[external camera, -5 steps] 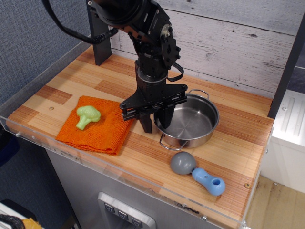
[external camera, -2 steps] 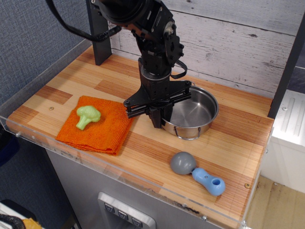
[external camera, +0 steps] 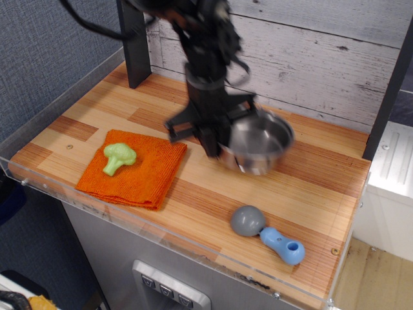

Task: Place the silver bowl above the orange cloth.

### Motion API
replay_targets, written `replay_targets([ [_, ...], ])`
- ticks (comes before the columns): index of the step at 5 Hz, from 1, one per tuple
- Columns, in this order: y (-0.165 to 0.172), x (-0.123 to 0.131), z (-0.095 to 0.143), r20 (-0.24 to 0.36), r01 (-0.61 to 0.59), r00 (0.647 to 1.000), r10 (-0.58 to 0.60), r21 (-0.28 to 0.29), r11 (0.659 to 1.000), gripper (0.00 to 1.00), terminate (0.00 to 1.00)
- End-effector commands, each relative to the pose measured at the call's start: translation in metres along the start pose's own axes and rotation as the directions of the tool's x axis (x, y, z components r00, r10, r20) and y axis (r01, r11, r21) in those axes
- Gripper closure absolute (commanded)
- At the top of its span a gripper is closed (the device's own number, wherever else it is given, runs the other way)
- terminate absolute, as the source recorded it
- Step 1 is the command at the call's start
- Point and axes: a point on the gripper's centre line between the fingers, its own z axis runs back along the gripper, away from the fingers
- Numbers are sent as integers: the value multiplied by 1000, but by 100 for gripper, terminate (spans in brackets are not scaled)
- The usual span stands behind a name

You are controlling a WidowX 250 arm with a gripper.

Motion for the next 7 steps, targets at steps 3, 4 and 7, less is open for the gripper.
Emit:
replay_targets([
  [3,57,99,36,82,-216,972,220,-49,975,100,0],
  [4,69,100,29,82,-242,967,243,-24,970,100,0],
  [7,54,88,-8,44,-266,963,265,16,964,100,0],
])
